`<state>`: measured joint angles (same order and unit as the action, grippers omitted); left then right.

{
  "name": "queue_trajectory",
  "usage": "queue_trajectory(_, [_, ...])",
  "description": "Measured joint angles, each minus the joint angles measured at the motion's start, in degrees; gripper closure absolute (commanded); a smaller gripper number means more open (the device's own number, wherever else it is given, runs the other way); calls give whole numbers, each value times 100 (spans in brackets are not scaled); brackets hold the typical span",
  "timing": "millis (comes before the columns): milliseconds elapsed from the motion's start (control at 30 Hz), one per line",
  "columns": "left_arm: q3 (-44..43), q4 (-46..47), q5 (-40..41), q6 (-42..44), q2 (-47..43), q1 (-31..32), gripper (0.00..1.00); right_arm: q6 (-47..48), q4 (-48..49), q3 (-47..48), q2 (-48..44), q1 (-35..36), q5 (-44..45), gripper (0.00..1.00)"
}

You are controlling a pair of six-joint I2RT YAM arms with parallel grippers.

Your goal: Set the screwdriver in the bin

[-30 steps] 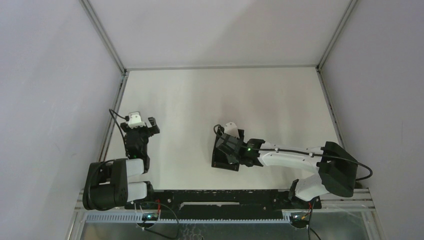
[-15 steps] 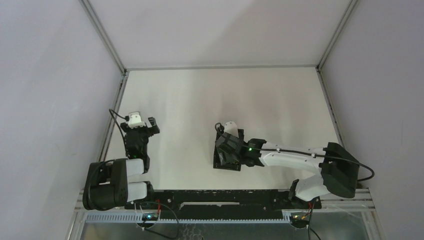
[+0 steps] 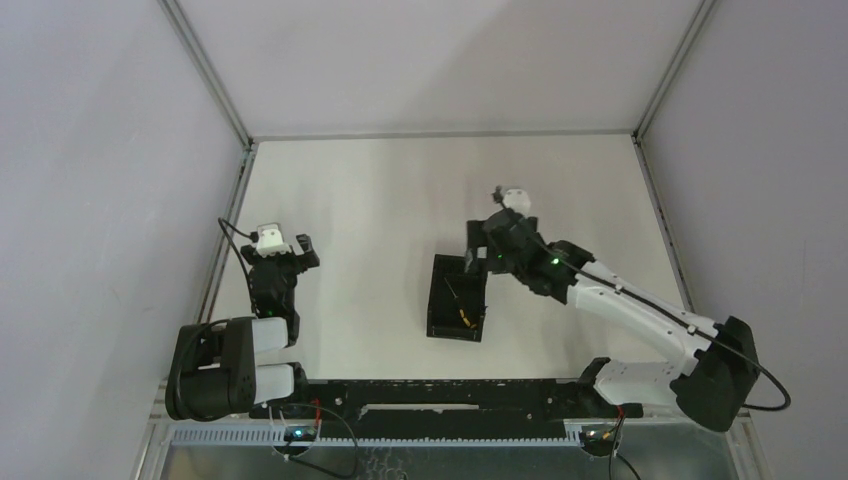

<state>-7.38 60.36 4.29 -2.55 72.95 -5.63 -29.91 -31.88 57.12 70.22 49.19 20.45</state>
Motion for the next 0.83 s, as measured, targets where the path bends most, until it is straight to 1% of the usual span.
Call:
queue_trajectory(167, [0,0,0,0,0,0,0,476,-297,-214,-476,-1150,245,0])
queue_trajectory(267, [0,0,0,0,0,0,0,852,-289,-627,-1038,-1952,282,0])
queue_trajectory(400, [0,0,0,0,0,0,0,1132,-254,-1019,-1700,-2955,157,0])
queue_trajectory(567, [0,0,0,0,0,0,0,1314,-70,-1145,-1989,-3383,-101,0])
queue_trajectory(833, [0,0,0,0,0,0,0,1412,282,-1340,-2009,-3449,-409,0])
